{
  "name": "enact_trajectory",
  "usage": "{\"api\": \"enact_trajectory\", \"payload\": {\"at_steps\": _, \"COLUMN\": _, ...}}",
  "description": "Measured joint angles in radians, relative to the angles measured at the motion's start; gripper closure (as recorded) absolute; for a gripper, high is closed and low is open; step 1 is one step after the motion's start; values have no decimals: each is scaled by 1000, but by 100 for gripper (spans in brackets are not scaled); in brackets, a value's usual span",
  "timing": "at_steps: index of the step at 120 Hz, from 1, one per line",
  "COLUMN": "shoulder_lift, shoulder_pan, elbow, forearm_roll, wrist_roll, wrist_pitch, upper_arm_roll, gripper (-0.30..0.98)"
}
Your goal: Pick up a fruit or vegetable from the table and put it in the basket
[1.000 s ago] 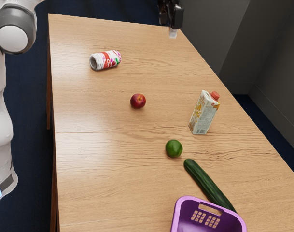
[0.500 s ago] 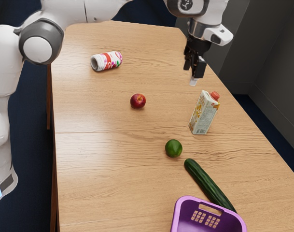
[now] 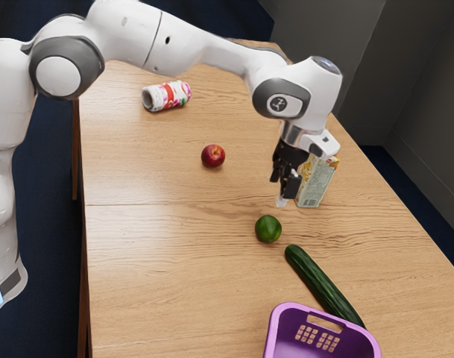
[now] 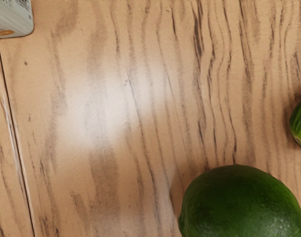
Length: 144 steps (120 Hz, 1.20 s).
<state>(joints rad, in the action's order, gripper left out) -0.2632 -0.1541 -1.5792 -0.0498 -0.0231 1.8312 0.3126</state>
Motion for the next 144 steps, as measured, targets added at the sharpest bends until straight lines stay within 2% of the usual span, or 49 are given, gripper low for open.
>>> {"api": "enact_trajectory", "payload": {"at_steps": 69, "shoulder_lift": 61, "shoulder_pan": 6, "elbow": -170, "forearm_roll": 5, "wrist_roll": 0, "wrist_pitch": 140, "upper_arm_roll": 38, "gripper": 0}}
{"api": "enact_trajectory", "payload": {"at_steps": 144, "shoulder_lift": 45, "shoulder_pan": 7, "elbow": -223, "forearm_roll": 7, "wrist_roll": 0, "wrist_pitch": 206, "upper_arm_roll": 51, "gripper": 0}}
